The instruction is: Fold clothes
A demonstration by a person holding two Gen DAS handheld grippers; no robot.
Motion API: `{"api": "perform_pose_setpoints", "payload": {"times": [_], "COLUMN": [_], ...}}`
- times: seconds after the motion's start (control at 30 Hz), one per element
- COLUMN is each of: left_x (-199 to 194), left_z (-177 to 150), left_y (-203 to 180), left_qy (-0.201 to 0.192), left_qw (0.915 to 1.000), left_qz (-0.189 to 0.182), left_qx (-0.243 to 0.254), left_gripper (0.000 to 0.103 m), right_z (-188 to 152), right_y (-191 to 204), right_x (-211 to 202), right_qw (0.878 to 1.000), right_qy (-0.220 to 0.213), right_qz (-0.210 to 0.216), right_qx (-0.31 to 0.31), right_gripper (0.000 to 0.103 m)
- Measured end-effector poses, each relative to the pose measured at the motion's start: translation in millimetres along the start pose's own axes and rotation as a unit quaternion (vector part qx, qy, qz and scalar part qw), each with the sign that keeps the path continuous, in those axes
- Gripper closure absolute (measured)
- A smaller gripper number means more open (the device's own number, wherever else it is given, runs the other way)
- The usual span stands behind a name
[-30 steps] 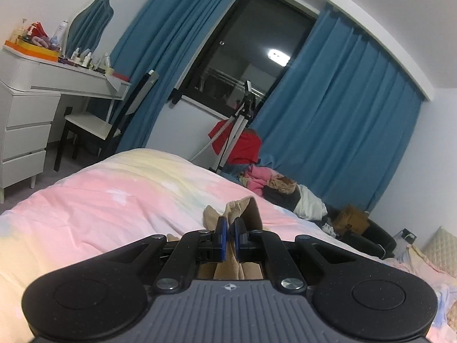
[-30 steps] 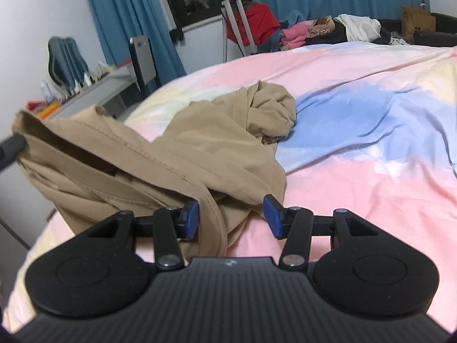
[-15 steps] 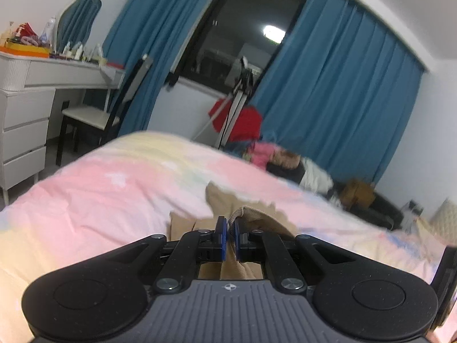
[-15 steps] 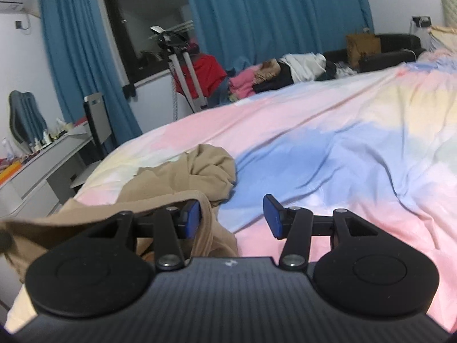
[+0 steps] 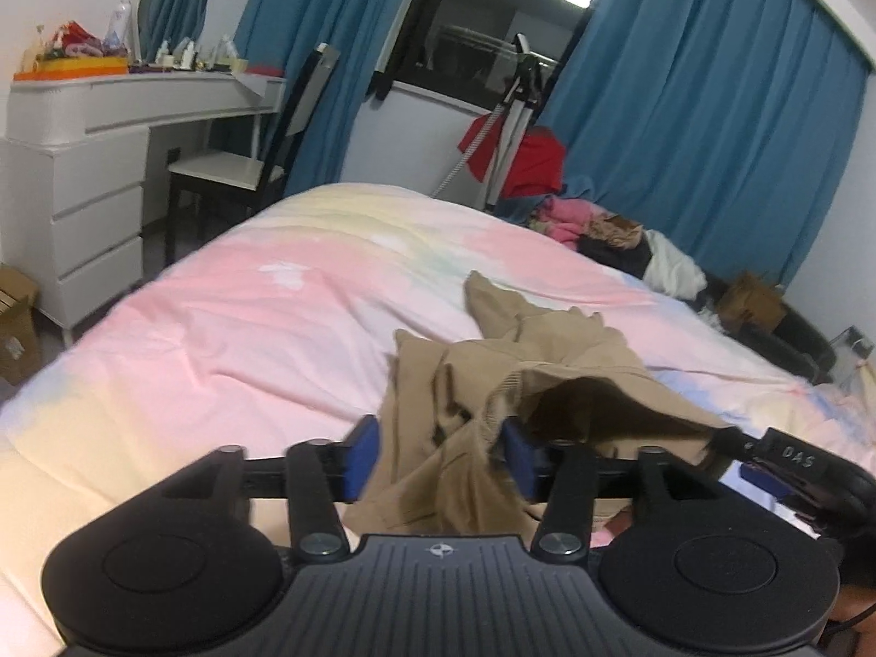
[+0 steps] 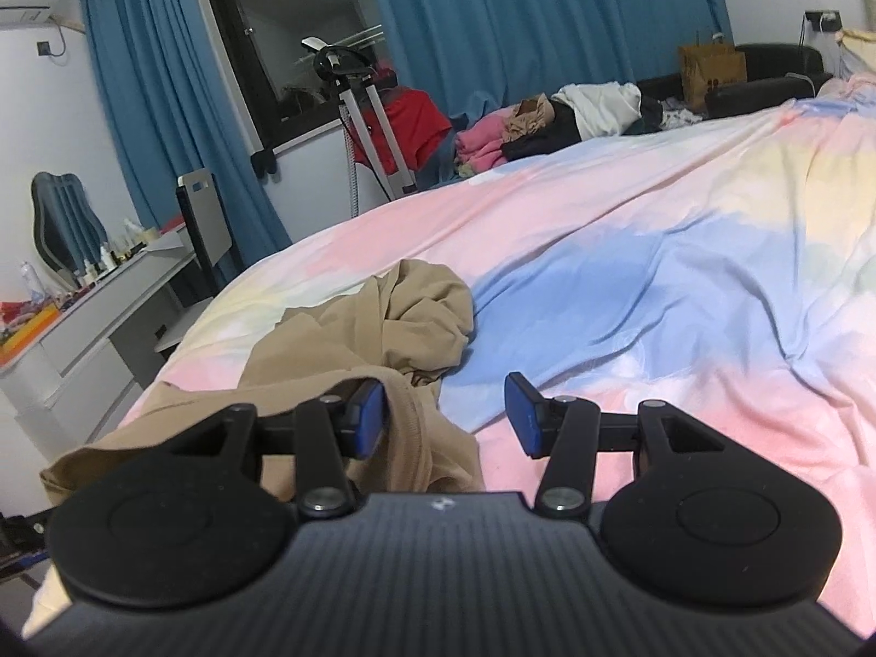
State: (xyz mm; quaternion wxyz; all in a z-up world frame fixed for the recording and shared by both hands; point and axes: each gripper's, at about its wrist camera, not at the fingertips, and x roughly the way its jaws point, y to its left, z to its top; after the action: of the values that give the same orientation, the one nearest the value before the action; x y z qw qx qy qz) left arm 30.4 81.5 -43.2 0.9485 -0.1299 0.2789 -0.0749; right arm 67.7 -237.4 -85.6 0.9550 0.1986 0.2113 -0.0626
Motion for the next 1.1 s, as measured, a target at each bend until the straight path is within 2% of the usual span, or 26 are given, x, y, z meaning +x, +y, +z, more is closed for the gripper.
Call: {"api": "perform_pose_setpoints", "payload": {"times": [0.17, 0.5, 0.53, 0.6, 0.67, 0.77, 0.87, 0.93, 0.97, 1.1], "left_x": [-10, 6, 11, 23, 32, 26, 6, -3, -7, -13], "left_z": [3, 6, 8, 12, 16, 22, 31, 34, 35, 35], "left_y": [-9, -21, -22, -22, -13, 6, 15, 17, 18, 18], "left_qy": [-0.025, -0.037, -0.040, -0.044, -0.042, -0.061, -0.111, -0.127, -0.134, -0.140], "left_qw": [0.9989, 0.9978, 0.9977, 0.9979, 0.9982, 0.9926, 0.9845, 0.9812, 0.9799, 0.9809], "left_qz": [0.007, -0.018, -0.016, -0.020, -0.043, -0.081, -0.100, -0.104, -0.105, -0.098], "left_qx": [0.040, 0.052, 0.052, 0.044, 0.009, -0.068, -0.092, -0.101, -0.104, -0.092], "left_gripper": [0.031, 0.032, 0.036, 0.050, 0.097, 0.097, 0.098, 0.098, 0.098, 0.098], "right_z": [0, -3, -3, -3, -5, -10, -18, -25, -27, -18], "right_y": [-1, -1, 0, 1, 2, 6, 12, 18, 20, 27], "right_x": [2, -1, -2, -3, -2, 3, 16, 23, 21, -2], "right_qw": [1.000, 0.999, 0.999, 0.999, 0.999, 0.998, 0.995, 0.990, 0.991, 0.998], "right_qy": [0.008, 0.024, 0.024, 0.024, 0.027, 0.043, 0.091, 0.122, 0.117, 0.037], "right_qz": [0.011, 0.031, 0.033, 0.036, 0.040, 0.042, 0.043, 0.058, 0.051, -0.001], "right_qx": [0.014, 0.033, 0.033, 0.029, 0.023, 0.009, -0.013, -0.027, -0.033, -0.060], "right_gripper": [0.052, 0.052, 0.052, 0.052, 0.052, 0.052, 0.051, 0.054, 0.053, 0.054]}}
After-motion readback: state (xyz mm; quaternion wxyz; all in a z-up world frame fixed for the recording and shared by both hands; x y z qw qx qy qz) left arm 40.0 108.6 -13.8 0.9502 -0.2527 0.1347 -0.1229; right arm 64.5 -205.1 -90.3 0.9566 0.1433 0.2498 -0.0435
